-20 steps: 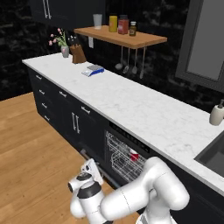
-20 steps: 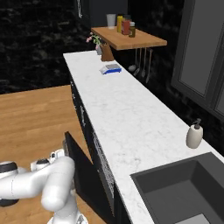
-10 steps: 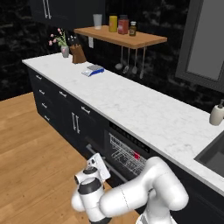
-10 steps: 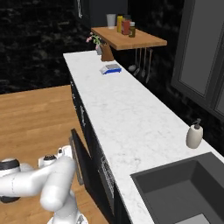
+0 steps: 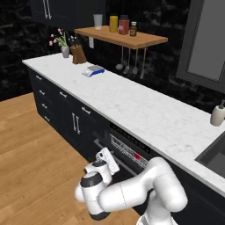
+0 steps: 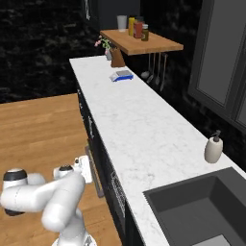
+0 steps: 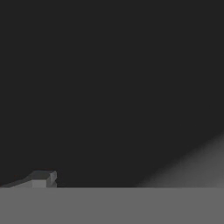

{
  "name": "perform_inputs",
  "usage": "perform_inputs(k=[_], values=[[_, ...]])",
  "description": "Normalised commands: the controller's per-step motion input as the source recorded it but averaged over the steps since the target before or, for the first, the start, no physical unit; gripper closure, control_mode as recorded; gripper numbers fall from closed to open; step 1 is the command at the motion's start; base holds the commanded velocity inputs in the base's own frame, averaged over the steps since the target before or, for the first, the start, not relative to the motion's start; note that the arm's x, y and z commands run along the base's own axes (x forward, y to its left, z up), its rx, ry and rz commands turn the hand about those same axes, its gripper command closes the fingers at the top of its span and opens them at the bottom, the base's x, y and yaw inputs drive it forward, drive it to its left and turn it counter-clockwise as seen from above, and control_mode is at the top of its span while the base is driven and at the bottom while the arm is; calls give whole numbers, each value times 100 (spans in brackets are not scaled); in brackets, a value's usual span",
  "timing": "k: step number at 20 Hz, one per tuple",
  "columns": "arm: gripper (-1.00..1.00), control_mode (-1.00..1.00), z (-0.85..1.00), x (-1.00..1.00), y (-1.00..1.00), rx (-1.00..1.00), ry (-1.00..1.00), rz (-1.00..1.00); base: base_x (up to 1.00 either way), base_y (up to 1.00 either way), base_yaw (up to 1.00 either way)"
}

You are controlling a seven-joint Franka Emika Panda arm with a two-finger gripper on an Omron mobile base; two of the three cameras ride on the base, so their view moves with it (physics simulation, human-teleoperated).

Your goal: Pick up the cup and bowl from the counter, place them in the dishwasher, and close the dishwasher door.

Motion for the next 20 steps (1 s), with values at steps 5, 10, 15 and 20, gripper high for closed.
perform_inputs(k=[5, 10, 15, 20], values=[[-100, -100, -99, 50, -64, -66, -28, -29, 0, 0, 0], [-100, -100, -100, 49, -24, -72, -36, -35, 0, 0, 0], [-100, -100, -100, 35, -18, -66, -40, -34, 0, 0, 0], [-100, -100, -100, 61, -43, -48, -46, -34, 0, 0, 0]])
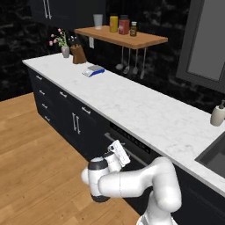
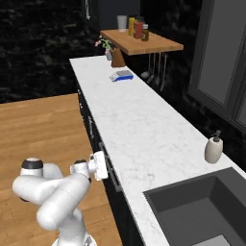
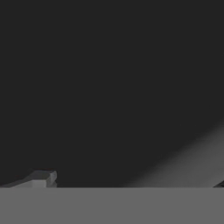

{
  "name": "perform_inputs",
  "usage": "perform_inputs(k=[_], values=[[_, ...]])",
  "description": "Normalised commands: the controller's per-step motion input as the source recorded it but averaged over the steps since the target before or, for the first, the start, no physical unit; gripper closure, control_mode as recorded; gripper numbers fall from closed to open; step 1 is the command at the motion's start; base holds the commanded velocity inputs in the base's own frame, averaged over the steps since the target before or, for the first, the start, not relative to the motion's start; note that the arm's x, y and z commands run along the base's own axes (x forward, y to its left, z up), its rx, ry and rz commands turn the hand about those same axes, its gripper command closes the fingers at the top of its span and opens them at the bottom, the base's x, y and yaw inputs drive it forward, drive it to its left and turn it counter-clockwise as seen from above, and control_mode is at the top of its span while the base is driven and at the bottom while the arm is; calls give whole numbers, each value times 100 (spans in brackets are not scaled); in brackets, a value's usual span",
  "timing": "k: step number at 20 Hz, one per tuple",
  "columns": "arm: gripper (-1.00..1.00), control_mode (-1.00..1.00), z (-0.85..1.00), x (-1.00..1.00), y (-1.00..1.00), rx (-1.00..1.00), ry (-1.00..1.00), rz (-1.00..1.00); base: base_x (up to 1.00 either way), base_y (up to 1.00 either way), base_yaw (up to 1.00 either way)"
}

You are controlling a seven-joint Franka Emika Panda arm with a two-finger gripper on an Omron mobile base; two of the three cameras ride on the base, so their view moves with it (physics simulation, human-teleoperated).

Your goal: Pick up the cup and bowl from the counter, place them in the dishwasher, and close the dishwasher door.

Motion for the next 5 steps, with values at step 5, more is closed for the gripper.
perform_inputs(k=[5], values=[[-100, -100, -100, 90, -89, -25, -53, -18, 0, 0, 0]])
